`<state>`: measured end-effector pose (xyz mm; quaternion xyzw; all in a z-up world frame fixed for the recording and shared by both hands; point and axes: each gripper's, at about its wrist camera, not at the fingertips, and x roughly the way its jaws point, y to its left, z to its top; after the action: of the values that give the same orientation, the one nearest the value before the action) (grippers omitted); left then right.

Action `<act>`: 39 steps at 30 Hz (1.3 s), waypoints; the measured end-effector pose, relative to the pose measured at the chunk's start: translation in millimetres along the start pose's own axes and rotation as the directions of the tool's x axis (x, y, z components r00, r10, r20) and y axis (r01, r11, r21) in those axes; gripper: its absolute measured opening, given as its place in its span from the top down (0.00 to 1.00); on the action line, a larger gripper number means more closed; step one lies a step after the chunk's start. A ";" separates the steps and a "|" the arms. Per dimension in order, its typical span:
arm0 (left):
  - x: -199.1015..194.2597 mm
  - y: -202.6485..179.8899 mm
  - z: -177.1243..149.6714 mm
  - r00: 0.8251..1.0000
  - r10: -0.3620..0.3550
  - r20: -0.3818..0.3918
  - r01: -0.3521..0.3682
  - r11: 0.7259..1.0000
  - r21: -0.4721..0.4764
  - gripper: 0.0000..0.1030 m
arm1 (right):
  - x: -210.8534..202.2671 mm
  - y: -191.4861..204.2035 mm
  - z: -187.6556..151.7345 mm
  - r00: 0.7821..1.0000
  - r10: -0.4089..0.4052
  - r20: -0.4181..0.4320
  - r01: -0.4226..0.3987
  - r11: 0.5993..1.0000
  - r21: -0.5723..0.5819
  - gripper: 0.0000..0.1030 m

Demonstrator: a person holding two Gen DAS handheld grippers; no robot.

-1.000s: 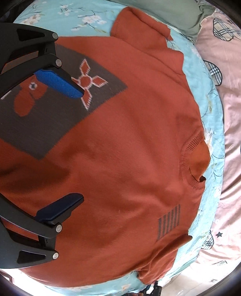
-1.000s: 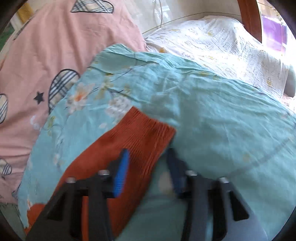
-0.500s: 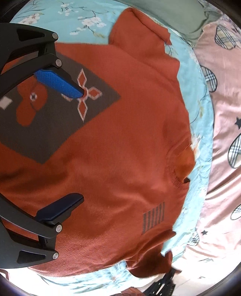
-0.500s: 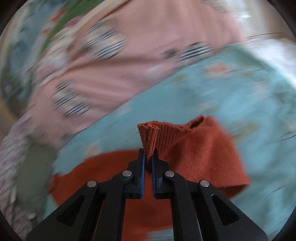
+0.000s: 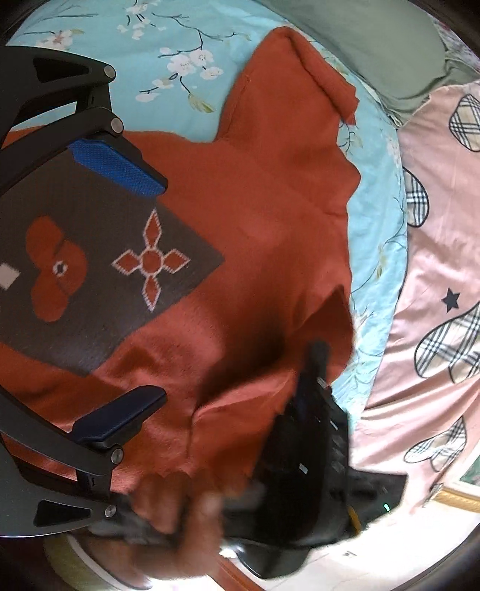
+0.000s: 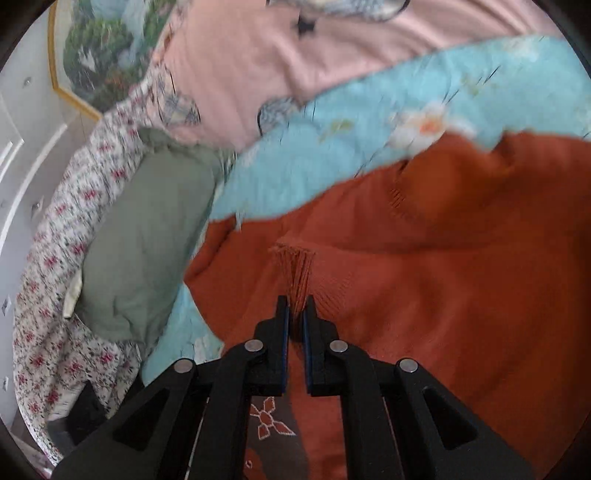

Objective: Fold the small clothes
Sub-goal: 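Fold the held sleeve across the sweater body with the right gripper, then release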

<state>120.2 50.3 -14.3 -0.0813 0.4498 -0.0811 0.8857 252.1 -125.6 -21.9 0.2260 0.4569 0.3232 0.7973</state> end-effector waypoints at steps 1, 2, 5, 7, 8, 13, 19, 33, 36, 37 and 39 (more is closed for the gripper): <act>3.5 4.4 1.7 1.000 -0.012 0.000 0.012 1.000 -0.012 0.01 | 9.7 -0.2 -0.8 1.000 -0.002 -0.017 0.002 1.000 0.006 0.93; 9.4 7.7 4.0 1.000 -0.018 -0.006 0.018 1.000 -0.023 0.01 | 16.1 -2.5 -5.4 0.999 -0.003 -0.034 0.003 1.000 0.011 0.93; 27.4 16.3 11.3 0.998 -0.057 -0.022 0.056 0.996 -0.069 0.01 | 27.4 -9.8 -9.7 0.997 -0.003 -0.072 0.006 0.999 0.044 0.88; 42.9 18.8 19.3 0.996 -0.085 -0.037 0.081 0.992 -0.095 0.01 | 25.3 -15.5 -13.4 0.997 -0.002 -0.080 0.007 0.998 0.067 0.81; 49.8 19.3 23.8 0.995 -0.095 -0.039 0.090 0.991 -0.103 0.01 | 18.8 -18.3 -16.6 0.997 0.002 -0.072 0.003 0.998 0.069 0.78; 91.5 14.9 49.0 0.992 -0.116 -0.059 0.108 0.986 -0.126 0.01 | -28.2 -35.1 -25.8 0.998 -0.065 -0.002 0.065 0.995 0.069 0.76; 119.6 5.4 79.9 0.995 -0.090 -0.030 0.087 0.992 -0.094 0.27 | -77.9 -59.0 -43.7 0.945 -0.325 0.030 0.324 0.945 0.038 0.73; 63.0 55.7 78.7 0.997 -0.056 0.053 0.060 0.996 -0.069 0.93 | -185.5 -106.6 -64.9 0.810 -0.564 0.161 0.545 0.825 0.151 0.56; 69.5 59.7 71.6 0.997 -0.062 0.038 0.065 0.995 -0.082 0.93 | -191.6 -132.7 -54.4 0.796 -0.585 0.151 0.554 0.807 0.204 0.56; 72.1 58.7 71.0 0.997 -0.060 0.039 0.064 0.995 -0.083 0.93 | -191.7 -141.3 -48.5 0.785 -0.601 0.148 0.569 0.795 0.210 0.56; 70.3 61.1 69.9 0.997 -0.064 0.045 0.068 0.994 -0.089 0.93 | -190.3 -154.1 -39.0 0.777 -0.613 0.139 0.580 0.785 0.219 0.56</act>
<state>222.1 99.5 -41.9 -0.1376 0.4312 -0.0882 0.8873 194.5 -366.5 -30.8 0.1656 0.4465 -0.0104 0.8793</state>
